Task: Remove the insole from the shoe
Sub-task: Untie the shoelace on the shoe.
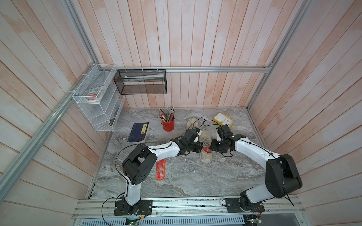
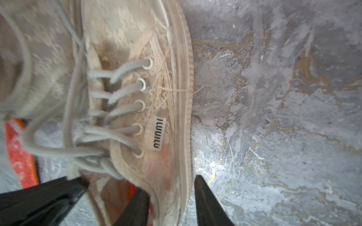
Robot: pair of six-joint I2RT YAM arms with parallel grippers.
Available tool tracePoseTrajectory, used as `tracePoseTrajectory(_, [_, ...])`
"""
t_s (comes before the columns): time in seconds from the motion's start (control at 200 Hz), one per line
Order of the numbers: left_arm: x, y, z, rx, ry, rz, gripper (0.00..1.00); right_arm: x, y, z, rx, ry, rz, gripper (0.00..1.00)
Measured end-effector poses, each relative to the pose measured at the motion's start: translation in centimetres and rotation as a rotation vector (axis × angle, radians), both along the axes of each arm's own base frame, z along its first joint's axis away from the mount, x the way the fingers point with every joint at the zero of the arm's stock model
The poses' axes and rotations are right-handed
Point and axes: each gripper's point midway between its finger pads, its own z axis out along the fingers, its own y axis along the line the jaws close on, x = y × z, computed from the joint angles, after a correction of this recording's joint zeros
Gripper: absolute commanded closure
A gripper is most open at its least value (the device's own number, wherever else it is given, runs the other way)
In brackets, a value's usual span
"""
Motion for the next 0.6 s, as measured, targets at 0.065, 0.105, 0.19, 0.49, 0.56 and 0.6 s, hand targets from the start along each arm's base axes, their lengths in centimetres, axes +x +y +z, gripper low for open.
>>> tracePoseTrajectory(0.065, [-0.1,0.0,0.0,-0.006,0.007,-0.002,1.00,0.5,0.3,3.1,0.085,-0.079,-0.090,0.50])
tracePoseTrajectory(0.105, [-0.1,-0.1,0.1,-0.010,0.009,-0.001,1.00,0.7,0.6,5.3,0.154,-0.140,-0.145,0.48])
tracePoseTrajectory(0.19, [-0.1,-0.2,0.1,-0.016,0.014,-0.003,1.00,0.7,1.3,9.0,0.313,-0.237,-0.256,0.46])
tracePoseTrajectory(0.49, [-0.4,-0.2,0.1,-0.020,0.021,-0.012,1.00,0.0,3.9,5.2,0.599,-0.100,-0.595,0.42])
tracePoseTrajectory(0.56, [-0.4,-0.2,0.1,-0.021,0.021,-0.013,1.00,0.2,4.2,3.9,0.622,-0.049,-0.658,0.41])
tracePoseTrajectory(0.6, [-0.4,-0.2,0.1,-0.021,0.021,-0.013,1.00,0.4,4.3,3.6,0.640,-0.034,-0.685,0.40])
